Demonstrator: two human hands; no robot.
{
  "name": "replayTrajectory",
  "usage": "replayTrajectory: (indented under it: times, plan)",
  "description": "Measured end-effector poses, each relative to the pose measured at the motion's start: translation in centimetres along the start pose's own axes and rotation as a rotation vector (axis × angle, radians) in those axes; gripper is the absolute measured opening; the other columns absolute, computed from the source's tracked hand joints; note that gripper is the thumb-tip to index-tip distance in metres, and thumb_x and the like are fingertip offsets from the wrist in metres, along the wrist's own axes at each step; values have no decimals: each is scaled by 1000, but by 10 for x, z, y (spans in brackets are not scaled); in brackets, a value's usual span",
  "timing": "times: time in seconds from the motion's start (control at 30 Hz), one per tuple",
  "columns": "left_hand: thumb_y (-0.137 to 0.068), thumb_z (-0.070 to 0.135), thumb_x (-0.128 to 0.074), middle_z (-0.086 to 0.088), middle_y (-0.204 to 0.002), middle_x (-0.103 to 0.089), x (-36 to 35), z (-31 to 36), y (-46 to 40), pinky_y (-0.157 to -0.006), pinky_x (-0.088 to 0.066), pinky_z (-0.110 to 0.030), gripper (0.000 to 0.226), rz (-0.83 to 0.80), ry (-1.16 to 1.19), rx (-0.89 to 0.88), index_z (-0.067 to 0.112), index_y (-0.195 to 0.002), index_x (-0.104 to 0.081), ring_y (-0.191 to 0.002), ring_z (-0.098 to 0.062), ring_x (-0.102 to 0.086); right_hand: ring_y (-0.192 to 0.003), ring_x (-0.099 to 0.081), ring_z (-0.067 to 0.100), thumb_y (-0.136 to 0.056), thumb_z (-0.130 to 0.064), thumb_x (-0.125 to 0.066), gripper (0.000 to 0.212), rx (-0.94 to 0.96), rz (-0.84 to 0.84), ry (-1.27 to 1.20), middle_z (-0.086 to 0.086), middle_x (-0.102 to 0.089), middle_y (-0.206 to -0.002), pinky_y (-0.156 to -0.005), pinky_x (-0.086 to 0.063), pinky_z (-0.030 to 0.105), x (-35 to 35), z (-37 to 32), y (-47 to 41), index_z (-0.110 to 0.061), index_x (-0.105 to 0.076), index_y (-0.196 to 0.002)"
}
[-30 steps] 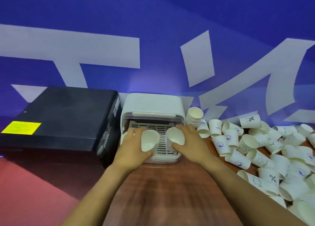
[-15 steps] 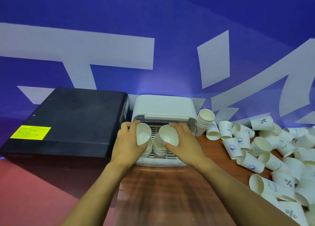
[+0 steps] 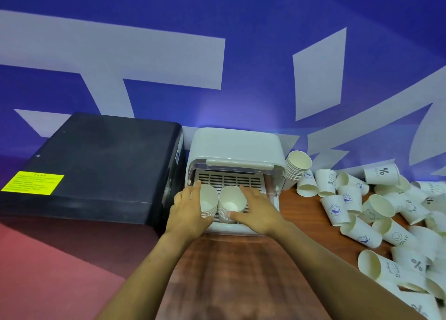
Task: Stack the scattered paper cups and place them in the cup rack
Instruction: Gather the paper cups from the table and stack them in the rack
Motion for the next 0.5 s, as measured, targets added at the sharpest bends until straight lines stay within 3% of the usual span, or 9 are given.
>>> replayTrajectory:
  times: [0.23, 0.4, 0.5]
  plan:
    - [-79, 43, -70, -3, -153, -18, -2, 2, 3, -112, -30, -44, 95, 6, -9, -19, 23, -150, -10, -140, -25, -18, -139, -28, 19, -80, -50, -65, 83, 25, 18, -51, -2, -28, -152, -112, -28, 35, 5, 11, 5, -28, -21, -148]
    - [-80, 35, -70, 0, -152, -18, -8, 36, 31, -115, -19, -32, 85, 76, 121, -171, 28, -148, -20, -141, -18, -14, -134, -35, 13, -85, -43, -63, 69, 29, 60, -93, -3, -35, -145, -110, -30, 27, 15, 41, 47, -25, -33, -144]
    - [-79, 27, -71, 1, -148, -27, -27, 61, 46, -114, -19, -28, 80, 60, 185, -273, 24, -146, -27, -137, -18, -22, -130, -38, 11, -86, -41, -63, 63, -55, 6, -59, -5, -37, -141, -107, -34, 26, 13, 75, 84, -26, -37, -142]
Point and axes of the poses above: each hand's wrist, its own y-axis away from the middle knuckle, its own x-axis out of the back of the hand, z = x × y, the point moved 2 cm from there along -y, towards the middle knuckle
